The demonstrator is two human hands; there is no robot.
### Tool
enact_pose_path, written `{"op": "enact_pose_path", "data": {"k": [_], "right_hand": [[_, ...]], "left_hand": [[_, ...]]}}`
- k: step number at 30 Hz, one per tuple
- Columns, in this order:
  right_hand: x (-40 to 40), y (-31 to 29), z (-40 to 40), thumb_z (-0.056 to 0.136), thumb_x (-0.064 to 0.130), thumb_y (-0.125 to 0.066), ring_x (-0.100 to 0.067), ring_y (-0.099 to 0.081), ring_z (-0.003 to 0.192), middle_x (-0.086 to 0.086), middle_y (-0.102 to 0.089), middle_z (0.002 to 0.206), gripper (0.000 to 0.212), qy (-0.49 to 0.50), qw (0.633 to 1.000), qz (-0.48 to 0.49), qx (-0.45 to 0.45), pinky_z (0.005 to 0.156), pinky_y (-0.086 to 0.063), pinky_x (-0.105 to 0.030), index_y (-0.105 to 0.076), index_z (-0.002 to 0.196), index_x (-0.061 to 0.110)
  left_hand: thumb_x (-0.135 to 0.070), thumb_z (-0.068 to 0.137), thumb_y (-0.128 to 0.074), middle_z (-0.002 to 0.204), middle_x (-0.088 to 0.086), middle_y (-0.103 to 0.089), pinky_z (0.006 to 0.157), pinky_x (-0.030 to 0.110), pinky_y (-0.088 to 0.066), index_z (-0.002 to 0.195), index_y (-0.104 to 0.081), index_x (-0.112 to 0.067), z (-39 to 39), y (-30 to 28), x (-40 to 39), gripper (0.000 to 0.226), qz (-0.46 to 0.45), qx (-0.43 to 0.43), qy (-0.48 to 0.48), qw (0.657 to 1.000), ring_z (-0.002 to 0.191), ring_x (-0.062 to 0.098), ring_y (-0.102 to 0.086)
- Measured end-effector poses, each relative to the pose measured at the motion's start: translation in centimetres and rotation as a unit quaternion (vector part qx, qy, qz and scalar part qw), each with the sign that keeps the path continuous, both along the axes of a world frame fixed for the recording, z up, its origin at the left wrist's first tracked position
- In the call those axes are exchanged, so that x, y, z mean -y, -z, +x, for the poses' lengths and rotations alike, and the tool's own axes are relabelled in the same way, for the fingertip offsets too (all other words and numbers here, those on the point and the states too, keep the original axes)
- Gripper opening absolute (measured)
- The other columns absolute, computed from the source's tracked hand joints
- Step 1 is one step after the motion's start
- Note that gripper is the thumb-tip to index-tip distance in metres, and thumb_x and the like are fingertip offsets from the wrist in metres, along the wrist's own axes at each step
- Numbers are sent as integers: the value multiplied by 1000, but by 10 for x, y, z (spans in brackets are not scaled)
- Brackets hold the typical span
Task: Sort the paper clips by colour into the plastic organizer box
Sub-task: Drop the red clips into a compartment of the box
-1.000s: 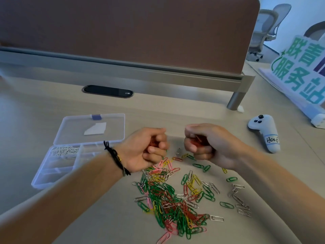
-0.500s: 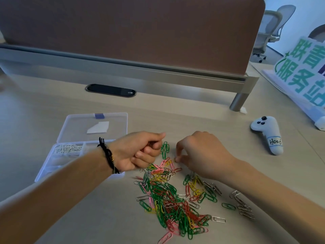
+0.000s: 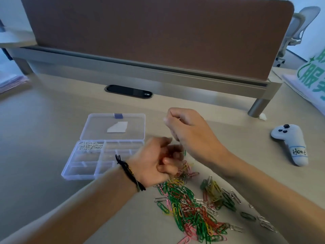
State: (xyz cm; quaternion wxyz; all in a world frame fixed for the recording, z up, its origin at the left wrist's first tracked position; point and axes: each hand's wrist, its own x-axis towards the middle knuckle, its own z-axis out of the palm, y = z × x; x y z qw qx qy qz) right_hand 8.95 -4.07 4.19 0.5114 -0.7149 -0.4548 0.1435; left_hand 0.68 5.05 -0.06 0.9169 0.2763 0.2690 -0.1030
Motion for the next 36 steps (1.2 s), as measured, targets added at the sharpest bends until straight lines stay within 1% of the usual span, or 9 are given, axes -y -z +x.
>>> {"op": "enact_pose_path", "data": {"k": [5,9,14,23,25,27,31,33,36], "right_hand": [[-47,-8,-18,97,7,-50,-13,-25,39,3,-28,45,46,54,946,161,-276,42,-27,-23,-37,54,17],[-78,-3,-36,94,6,-51,-17,-28,46,1,-33,48,41,30,927,193,-321,52,-32,-33,-44,54,12],[-97,3,-42,76,15,-48,-21,-38,50,-8,-39,54,18,-15,910,217,-353,52,-37,-31,-44,61,6],[-116,10,-58,100,9,-39,-35,-61,61,-12,-50,48,37,-33,948,230,-219,67,-51,-40,-59,70,2],[-121,13,-61,103,9,-35,-11,-69,71,1,-68,60,39,-19,964,207,-166,72,-52,-30,-66,79,13],[-120,10,-61,100,7,-35,-18,-73,89,-9,-75,82,35,-76,960,222,-152,85,-54,-39,-68,92,3],[-112,-4,-57,102,12,-36,-18,-54,129,-5,-69,122,34,-133,973,185,-23,106,-42,-35,-66,117,8],[-107,-15,-49,102,10,-39,-20,-57,122,-5,-68,119,31,-119,972,199,-29,97,-46,-22,-66,116,9],[-89,-15,-25,97,1,-48,-17,-65,107,0,-72,104,25,-63,982,179,4,95,-50,-31,-68,108,10]], "left_hand": [[-9,94,-32,61,6,-44,44,19,-32,69,-48,-8,6,-14,-15,31,-115,40,-336,934,49,13,-37],[-10,102,-27,59,13,-57,55,26,-46,70,-53,-8,-2,-22,-33,42,-120,66,-385,912,44,19,-59],[-7,93,-28,64,8,-41,66,27,-41,61,-41,-12,-10,-29,-41,35,-110,91,-400,905,60,21,-46],[-7,72,-36,64,-1,-49,74,29,-50,65,-46,-19,-19,-36,-51,17,-178,193,-412,873,72,19,-61],[-9,73,-39,83,-8,-58,73,22,-51,79,-55,-23,-18,-38,-52,22,-195,208,-422,861,88,12,-64],[-8,81,-37,90,-12,-54,73,14,-44,85,-52,-24,-19,-38,-50,22,-130,185,-417,880,97,5,-54],[-13,96,-31,72,8,-55,62,27,-45,73,-54,-7,-15,-22,-57,33,-116,81,-413,900,70,21,-54],[-11,94,-31,64,9,-56,65,25,-53,67,-53,-8,-13,-15,-68,35,-145,72,-428,889,61,22,-59],[-12,96,-31,49,0,-45,33,15,-35,60,-42,-15,-12,-7,-86,38,-107,44,-448,886,35,12,-46]]}}
